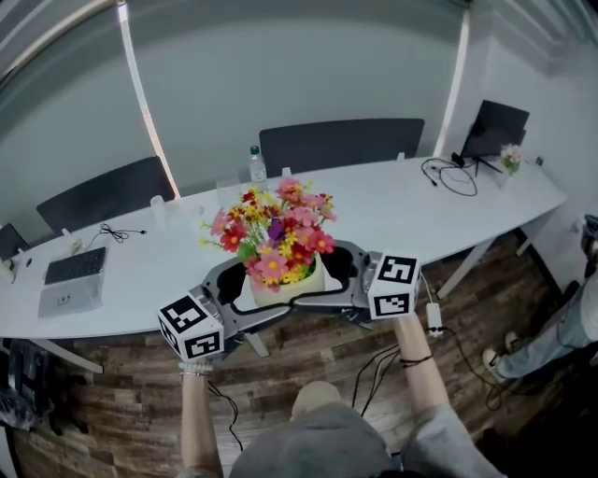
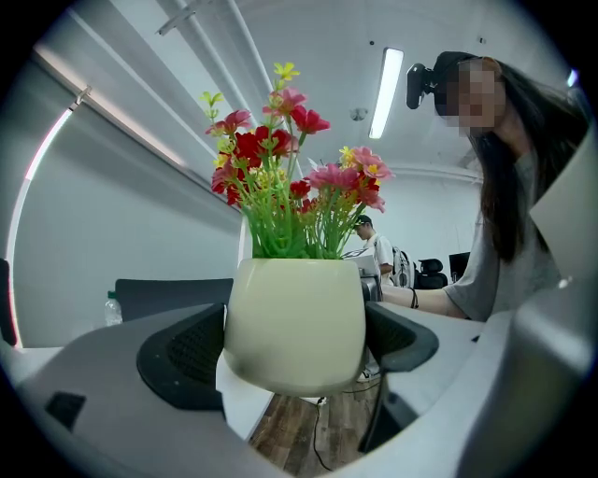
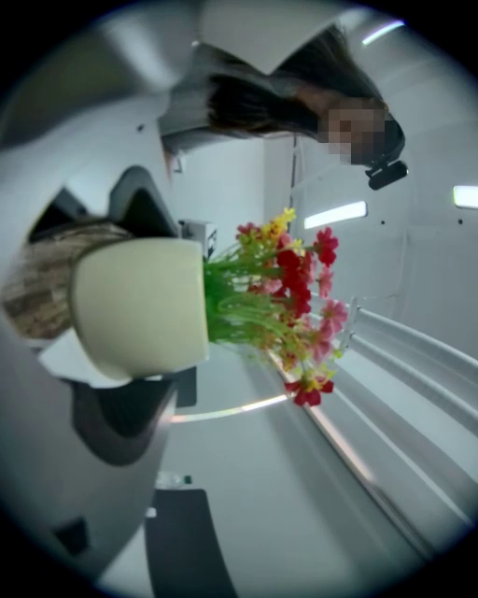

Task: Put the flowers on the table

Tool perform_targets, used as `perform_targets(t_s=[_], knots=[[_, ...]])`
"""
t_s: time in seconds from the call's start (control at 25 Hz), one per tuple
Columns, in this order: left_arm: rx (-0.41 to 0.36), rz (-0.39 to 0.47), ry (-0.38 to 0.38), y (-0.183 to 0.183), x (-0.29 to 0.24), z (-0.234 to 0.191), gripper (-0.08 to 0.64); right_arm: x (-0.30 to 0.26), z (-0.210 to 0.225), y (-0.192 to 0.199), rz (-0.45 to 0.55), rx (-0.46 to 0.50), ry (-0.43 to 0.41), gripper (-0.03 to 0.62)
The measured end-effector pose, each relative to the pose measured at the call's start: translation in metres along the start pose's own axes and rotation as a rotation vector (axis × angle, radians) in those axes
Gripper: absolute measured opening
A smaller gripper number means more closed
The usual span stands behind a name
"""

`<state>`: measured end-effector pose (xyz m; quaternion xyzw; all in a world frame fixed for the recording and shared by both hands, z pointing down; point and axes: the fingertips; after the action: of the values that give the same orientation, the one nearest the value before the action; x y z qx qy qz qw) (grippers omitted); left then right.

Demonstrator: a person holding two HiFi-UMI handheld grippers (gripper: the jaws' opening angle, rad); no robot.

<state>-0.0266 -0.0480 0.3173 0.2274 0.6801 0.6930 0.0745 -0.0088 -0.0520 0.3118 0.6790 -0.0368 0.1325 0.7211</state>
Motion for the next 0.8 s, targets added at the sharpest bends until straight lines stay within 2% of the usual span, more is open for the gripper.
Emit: perform_targets(t_s=[0.36,0.52,0.8], knots=[[0.0,-0.013,-0.021,0.006,-0.008,-0.026,0.463,-0.006,0.028,0.004,-0.009,-0.013,-0.022,0.46],[0.003,-0.03,-0.038,0.008,-0.02,-0.07,0.463,-0.02,0.071,0.005,-0.015,-0.037,-0.036,0.46],[-0.002,-0.032,-0.055,0.014,-0.025,-0.093,0.463,-0.026,0.095,0.009,-0.03,-0.032,-0.059,0.46]])
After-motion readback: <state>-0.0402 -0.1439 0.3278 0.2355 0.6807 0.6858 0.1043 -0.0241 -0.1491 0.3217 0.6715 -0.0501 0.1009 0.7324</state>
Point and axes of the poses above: the fingertips, and each gripper's own axes: x backward along the fingers, z to its right, y out of its underside, and after that the axes turned 13 degrees about z, right-handed
